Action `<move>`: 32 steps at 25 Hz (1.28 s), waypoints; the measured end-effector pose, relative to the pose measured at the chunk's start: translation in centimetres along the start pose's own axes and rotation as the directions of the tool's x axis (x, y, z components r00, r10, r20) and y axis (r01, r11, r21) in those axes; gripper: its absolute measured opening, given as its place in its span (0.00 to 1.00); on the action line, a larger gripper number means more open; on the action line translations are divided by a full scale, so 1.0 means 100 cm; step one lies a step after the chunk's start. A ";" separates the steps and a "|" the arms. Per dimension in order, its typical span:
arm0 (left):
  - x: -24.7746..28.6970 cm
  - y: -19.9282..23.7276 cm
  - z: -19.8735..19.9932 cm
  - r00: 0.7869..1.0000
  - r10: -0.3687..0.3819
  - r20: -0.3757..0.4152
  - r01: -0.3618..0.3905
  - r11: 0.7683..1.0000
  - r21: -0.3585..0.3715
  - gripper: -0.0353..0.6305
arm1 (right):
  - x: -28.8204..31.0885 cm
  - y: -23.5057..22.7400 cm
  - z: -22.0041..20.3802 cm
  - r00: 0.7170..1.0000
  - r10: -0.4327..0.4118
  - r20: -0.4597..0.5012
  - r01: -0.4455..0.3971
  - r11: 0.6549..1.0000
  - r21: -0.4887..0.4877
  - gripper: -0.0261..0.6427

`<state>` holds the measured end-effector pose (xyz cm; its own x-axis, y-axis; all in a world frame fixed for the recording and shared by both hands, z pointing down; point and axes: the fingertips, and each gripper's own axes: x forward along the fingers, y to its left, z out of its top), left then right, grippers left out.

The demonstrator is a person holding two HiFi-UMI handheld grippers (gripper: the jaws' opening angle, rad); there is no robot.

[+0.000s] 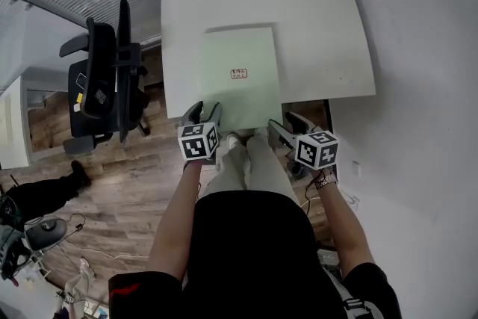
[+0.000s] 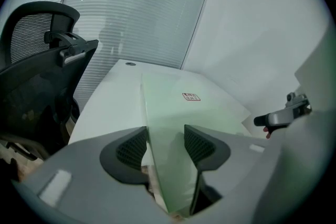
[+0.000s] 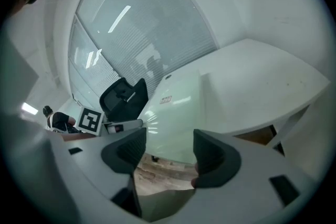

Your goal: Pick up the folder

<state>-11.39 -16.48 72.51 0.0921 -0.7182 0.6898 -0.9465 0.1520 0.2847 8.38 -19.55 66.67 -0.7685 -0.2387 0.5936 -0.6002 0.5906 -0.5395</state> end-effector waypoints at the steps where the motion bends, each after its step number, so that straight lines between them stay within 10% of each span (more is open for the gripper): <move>1: -0.001 0.000 -0.001 1.000 0.001 -0.003 -0.001 1.000 0.000 0.39 | 0.004 -0.008 -0.004 1.000 0.001 0.000 -0.001 1.000 0.031 0.41; 12: -0.003 0.002 -0.002 1.000 -0.005 -0.010 0.005 1.000 0.006 0.39 | 0.041 -0.047 -0.043 0.978 0.206 0.017 -0.203 0.941 0.270 0.47; 21: -0.003 0.002 -0.002 1.000 -0.021 0.001 0.021 1.000 0.004 0.39 | 0.055 -0.042 -0.049 0.874 0.466 0.135 -0.477 0.771 0.422 0.50; 32: -0.003 0.002 -0.002 0.999 -0.044 0.000 0.044 0.999 0.004 0.39 | 0.077 -0.009 -0.043 0.791 0.595 0.142 -0.587 0.675 0.447 0.50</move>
<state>-11.54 -16.07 72.46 0.1338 -0.7244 0.6763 -0.9427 0.1174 0.3123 3.92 -18.63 74.28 -0.9965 0.0532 0.0645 -0.0530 0.1940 -0.9796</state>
